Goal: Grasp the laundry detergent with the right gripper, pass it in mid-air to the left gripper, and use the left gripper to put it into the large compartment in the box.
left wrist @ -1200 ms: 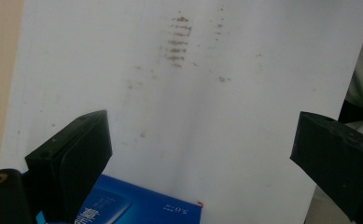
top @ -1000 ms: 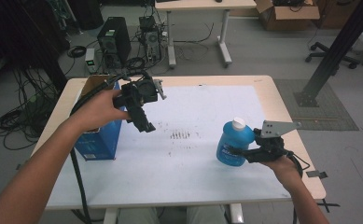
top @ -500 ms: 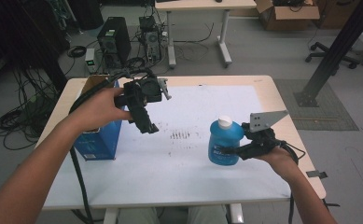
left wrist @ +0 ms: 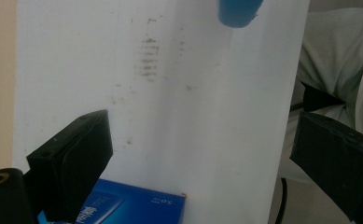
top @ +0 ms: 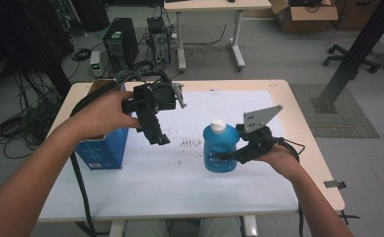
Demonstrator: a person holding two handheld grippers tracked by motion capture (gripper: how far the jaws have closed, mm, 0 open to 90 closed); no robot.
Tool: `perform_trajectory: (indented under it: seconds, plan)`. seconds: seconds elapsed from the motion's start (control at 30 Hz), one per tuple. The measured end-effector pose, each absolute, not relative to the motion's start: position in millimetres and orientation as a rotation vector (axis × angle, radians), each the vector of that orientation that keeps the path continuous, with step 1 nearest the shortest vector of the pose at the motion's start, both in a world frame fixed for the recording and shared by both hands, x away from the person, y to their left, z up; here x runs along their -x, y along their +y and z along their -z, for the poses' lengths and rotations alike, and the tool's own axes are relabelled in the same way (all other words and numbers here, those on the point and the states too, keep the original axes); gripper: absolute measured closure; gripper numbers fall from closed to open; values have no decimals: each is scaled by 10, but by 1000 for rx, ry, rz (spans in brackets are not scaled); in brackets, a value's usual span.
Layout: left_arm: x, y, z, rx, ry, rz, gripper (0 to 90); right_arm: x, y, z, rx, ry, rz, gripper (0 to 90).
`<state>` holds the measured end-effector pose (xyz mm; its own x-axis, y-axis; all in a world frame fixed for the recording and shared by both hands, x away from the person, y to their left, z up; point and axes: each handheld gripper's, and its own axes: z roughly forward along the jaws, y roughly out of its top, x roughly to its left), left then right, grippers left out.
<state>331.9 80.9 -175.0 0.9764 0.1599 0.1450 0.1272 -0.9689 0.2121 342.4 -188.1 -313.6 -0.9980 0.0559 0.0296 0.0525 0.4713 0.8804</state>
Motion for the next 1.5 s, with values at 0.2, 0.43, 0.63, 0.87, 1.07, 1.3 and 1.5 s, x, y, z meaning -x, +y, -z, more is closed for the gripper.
perform_trajectory:
  seconds: [0.2, 0.43, 0.63, 0.87, 1.07, 1.3, 1.5]
  plan:
    - [-3279, 767, 1731, -2932, 182, -221, 58, -3460, -1734, 3143, -40, 2721, -1625, 431]
    - [-3257, 745, 1730, -2936, 160, -202, 58, -3481, -1564, 3161, 23, 2751, -1631, 431]
    - [-3251, 755, 1763, -2942, 158, -179, 58, -3509, -1461, 3175, 54, 2765, -1635, 431]
    - [-3240, 754, 1760, -2942, 152, -172, 58, -3533, -1359, 3162, 88, 2779, -1629, 431]
    - [-3239, 736, 1757, -2944, 142, -161, 58, -3560, -1247, 3164, 110, 2789, -1617, 431]
    - [-3243, 721, 1778, -2937, 135, -150, 57, -3557, -1151, 3184, 131, 2810, -1596, 431]
    - [-3248, 692, 1795, -2928, 123, -144, 57, -3554, -1094, 3190, 129, 2818, -1589, 431]
